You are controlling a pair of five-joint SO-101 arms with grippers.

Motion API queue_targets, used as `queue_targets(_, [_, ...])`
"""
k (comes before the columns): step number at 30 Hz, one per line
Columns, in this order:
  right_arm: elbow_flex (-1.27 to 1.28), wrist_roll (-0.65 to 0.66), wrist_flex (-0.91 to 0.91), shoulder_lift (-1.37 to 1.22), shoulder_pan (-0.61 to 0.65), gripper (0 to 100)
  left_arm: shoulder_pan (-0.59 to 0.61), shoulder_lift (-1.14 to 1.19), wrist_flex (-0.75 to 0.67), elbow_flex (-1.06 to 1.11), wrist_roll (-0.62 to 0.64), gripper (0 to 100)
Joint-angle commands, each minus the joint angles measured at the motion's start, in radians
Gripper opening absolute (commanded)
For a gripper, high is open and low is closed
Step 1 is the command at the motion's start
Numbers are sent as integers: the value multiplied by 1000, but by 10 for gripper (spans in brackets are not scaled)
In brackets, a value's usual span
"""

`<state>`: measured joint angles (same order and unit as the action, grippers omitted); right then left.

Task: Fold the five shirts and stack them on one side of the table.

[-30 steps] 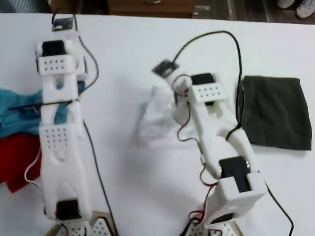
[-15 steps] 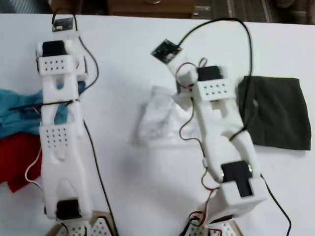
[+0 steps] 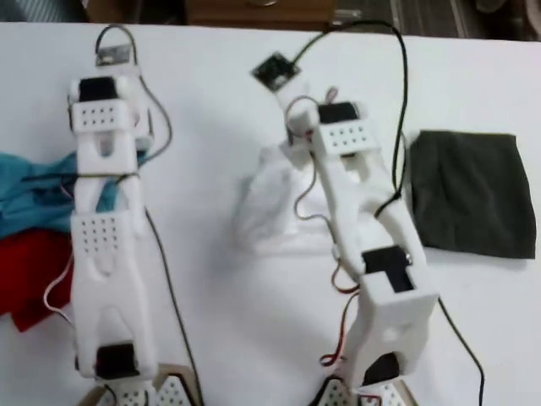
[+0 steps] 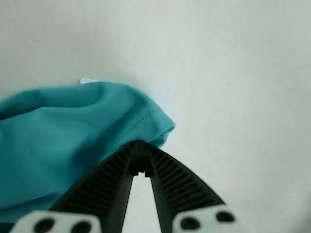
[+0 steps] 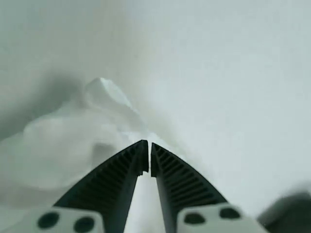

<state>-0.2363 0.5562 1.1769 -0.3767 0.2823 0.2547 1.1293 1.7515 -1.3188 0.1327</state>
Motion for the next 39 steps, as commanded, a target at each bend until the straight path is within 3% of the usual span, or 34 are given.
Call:
queue_targets(1, [-60, -5, 18, -15, 19, 22, 6, 0, -11, -44, 11, 23])
queue_targets(10, [-48, 2, 65, -145, 13, 22, 8, -2, -11, -45, 11, 23])
queue_targets(21, [-43, 5, 220, -30, 7, 22, 11, -2, -11, -45, 9, 23])
queue_targets(27, [-41, 6, 269, -10, -58, 22, 11, -2, -11, -45, 9, 23])
queue_targets(39, [-37, 218, 506, -4, -174, 22, 12, 6, 8, -140, 9, 23])
